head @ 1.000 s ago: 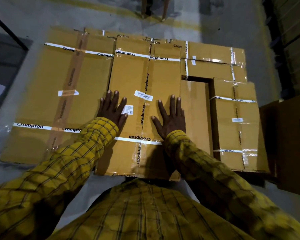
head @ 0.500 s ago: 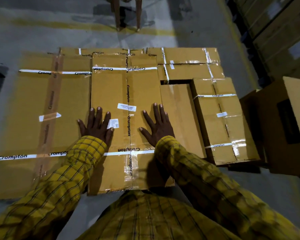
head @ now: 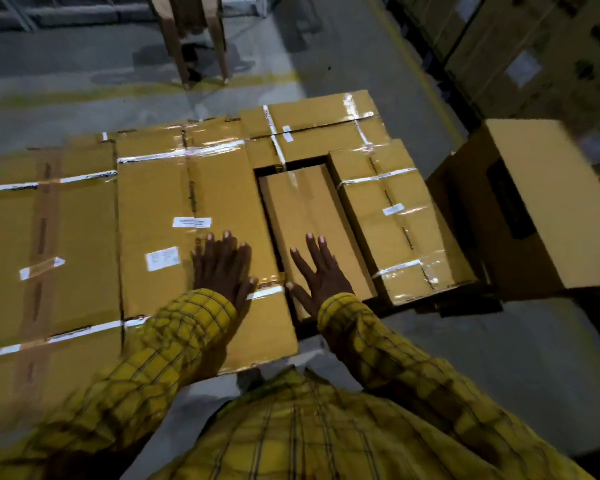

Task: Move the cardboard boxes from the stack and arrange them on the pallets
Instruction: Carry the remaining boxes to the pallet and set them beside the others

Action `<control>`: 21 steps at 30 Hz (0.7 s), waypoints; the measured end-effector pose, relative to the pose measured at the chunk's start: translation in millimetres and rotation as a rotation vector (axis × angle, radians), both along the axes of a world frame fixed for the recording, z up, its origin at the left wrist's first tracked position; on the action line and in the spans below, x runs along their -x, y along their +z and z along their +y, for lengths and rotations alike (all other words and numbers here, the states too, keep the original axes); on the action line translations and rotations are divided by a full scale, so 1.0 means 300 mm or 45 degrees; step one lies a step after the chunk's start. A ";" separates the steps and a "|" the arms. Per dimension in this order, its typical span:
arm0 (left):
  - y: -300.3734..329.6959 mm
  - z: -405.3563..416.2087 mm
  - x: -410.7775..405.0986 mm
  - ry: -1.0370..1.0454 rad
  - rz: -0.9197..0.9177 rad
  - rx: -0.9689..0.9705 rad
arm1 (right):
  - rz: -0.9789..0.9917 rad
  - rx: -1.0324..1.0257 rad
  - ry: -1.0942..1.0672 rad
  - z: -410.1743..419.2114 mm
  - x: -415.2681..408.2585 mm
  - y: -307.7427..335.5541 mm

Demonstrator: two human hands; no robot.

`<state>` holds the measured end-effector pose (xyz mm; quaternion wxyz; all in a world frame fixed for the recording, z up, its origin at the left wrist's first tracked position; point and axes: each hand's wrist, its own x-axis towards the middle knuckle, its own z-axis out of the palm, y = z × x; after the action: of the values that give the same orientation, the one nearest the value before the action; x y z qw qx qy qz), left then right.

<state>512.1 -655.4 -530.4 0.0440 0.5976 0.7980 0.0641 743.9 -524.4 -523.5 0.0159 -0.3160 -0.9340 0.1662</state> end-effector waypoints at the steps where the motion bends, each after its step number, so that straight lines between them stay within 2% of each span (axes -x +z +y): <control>1: 0.012 0.056 -0.083 -0.059 -0.021 -0.004 | -0.013 -0.024 -0.054 0.028 -0.076 0.005; 5: 0.063 0.274 -0.420 -0.245 -0.057 -0.044 | -0.033 -0.071 -0.270 0.165 -0.410 0.052; 7: 0.092 0.354 -0.558 -0.272 -0.151 -0.046 | -0.022 -0.084 -0.357 0.235 -0.547 0.081; 9: 0.098 0.452 -0.745 -0.317 -0.304 -0.029 | -0.008 -0.106 -0.493 0.324 -0.743 0.111; 11: 0.097 0.545 -0.921 -0.330 -0.553 -0.014 | 0.015 -0.096 -0.618 0.414 -0.933 0.131; 15: 0.141 0.707 -1.247 -0.224 -1.044 0.018 | 0.014 -0.096 -0.808 0.557 -1.280 0.182; 21: 0.193 0.891 -1.575 -0.235 -1.242 -0.009 | -0.005 -0.029 -0.913 0.705 -1.602 0.267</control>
<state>984.5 -388.1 -472.6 0.4157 0.5663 0.6279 0.3350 1224.4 -312.9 -443.5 0.0748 -0.6239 -0.7654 0.1390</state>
